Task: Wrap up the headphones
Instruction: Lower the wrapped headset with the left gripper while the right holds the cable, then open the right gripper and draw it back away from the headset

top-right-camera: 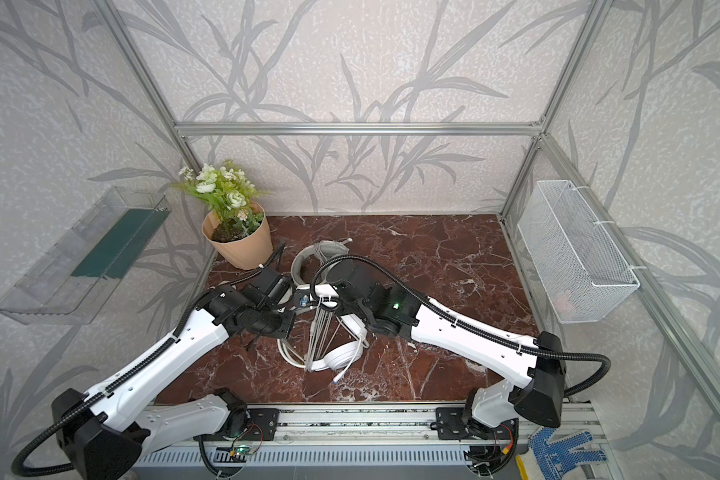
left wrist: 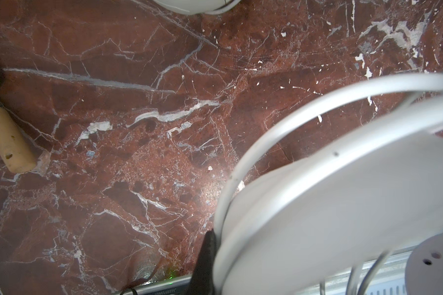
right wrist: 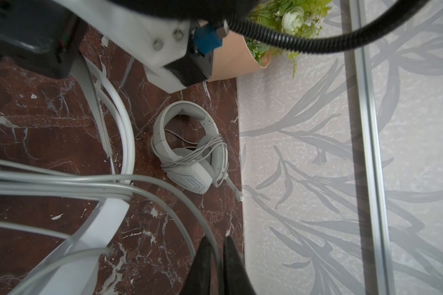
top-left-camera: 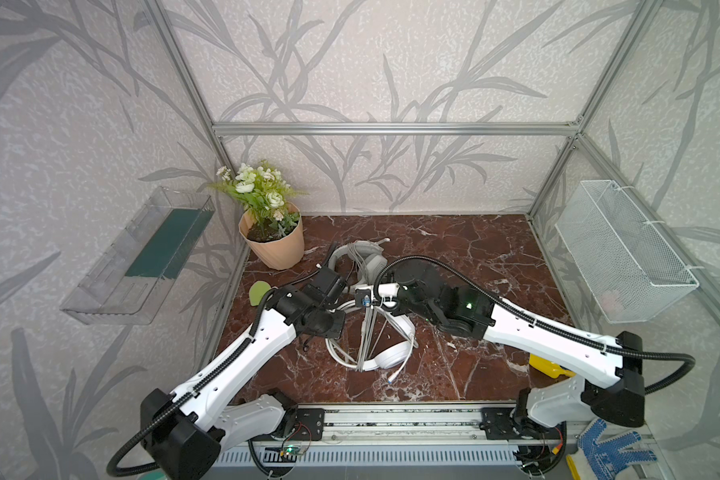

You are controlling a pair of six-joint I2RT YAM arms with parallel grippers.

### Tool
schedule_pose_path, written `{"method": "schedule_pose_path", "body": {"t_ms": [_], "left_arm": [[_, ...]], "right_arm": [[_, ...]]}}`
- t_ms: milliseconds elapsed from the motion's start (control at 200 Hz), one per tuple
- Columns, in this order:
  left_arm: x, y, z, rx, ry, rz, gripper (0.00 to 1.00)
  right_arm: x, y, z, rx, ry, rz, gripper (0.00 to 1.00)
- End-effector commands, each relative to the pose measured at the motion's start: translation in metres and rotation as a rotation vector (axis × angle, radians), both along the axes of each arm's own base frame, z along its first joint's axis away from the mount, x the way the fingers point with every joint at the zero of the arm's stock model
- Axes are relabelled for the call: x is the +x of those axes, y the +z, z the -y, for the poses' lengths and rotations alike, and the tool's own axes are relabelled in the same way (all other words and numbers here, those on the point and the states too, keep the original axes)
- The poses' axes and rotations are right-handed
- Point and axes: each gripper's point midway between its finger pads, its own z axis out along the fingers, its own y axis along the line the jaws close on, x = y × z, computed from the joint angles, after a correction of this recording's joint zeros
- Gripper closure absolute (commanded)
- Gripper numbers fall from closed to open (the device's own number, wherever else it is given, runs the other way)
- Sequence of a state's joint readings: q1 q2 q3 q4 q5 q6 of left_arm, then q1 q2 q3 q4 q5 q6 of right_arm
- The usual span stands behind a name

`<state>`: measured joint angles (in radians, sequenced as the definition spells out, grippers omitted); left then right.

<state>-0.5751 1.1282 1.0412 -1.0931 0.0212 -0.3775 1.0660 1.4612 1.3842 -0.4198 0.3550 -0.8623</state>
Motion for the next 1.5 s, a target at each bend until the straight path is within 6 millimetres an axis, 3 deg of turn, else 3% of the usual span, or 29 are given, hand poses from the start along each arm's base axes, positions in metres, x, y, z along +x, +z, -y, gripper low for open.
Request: {"method": "schedule_pose_path", "body": {"t_ms": [0, 245, 290, 680, 1179, 1369, 1494], "left_arm": [[-0.004, 0.022, 0.006, -0.064, -0.008, 0.032, 1.0], [-0.011, 0.027, 0.002, -0.066, -0.009, 0.032, 1.0], [-0.012, 0.029, 0.001, -0.07, -0.009, 0.033, 1.0], [-0.015, 0.044, 0.004, -0.107, -0.018, 0.054, 1.0], [-0.013, 0.049, 0.003, -0.102, -0.021, 0.061, 1.0], [-0.011, 0.048, 0.004, -0.095, -0.026, 0.056, 1.0], [-0.009, 0.047, 0.005, -0.088, -0.026, 0.051, 1.0]], "right_arm": [[0.003, -0.019, 0.003, 0.046, -0.052, -0.12, 0.88], [0.004, -0.02, -0.004, 0.119, -0.091, -0.194, 0.86], [0.015, -0.021, 0.004, 0.139, -0.129, -0.211, 0.83], [0.008, -0.052, -0.001, 0.176, -0.183, -0.387, 0.79], [-0.027, -0.054, 0.009, 0.347, -0.22, -0.599, 0.48], [-0.038, -0.044, 0.02, 0.396, -0.216, -0.622, 0.38], [-0.033, -0.029, 0.033, 0.441, -0.253, -0.594, 0.32]]}}
